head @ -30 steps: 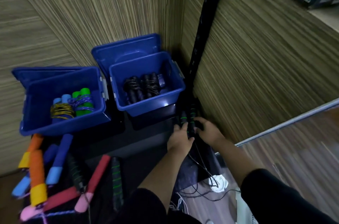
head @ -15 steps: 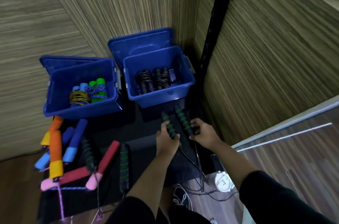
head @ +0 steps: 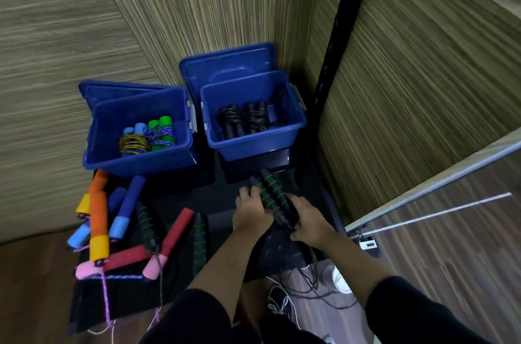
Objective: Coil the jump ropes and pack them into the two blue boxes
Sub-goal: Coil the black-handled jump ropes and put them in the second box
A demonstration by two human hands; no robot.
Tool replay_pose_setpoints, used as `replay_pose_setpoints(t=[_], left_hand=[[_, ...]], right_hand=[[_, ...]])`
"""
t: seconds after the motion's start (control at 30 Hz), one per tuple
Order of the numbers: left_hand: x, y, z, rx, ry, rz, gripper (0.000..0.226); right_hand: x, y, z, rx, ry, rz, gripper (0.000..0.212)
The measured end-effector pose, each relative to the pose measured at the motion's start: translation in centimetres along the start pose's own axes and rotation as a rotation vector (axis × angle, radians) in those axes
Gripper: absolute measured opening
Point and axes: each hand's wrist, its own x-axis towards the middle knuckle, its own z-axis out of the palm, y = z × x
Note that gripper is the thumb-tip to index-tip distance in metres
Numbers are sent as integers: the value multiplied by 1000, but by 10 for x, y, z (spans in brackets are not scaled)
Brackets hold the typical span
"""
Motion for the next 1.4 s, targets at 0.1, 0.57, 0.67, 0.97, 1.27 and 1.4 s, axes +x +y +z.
replay_pose_setpoints(t=[0.1, 0.57, 0.67, 0.97, 1.27, 1.4], left_hand=[[3, -12, -7, 419, 12, 273, 94], [7, -18, 6, 743, -107, 700, 75], [-1, -32, 14, 755, -123, 850, 76], [-37, -24, -11, 205, -175, 695, 46], [-34, 5, -118, -86, -34, 636, 34], [-27, 18, -159, -352, 185, 556, 36]], right_hand=[[-6, 4, -8, 11, -1, -42, 96], [-29, 39, -10, -48, 73, 22, 67], [-31, 45, -4, -134, 136, 165, 39], [-24, 3, -34, -82, 398, -44, 18], [8, -112, -100, 90, 596, -246, 15], [17, -163, -108, 262, 451, -227, 20]])
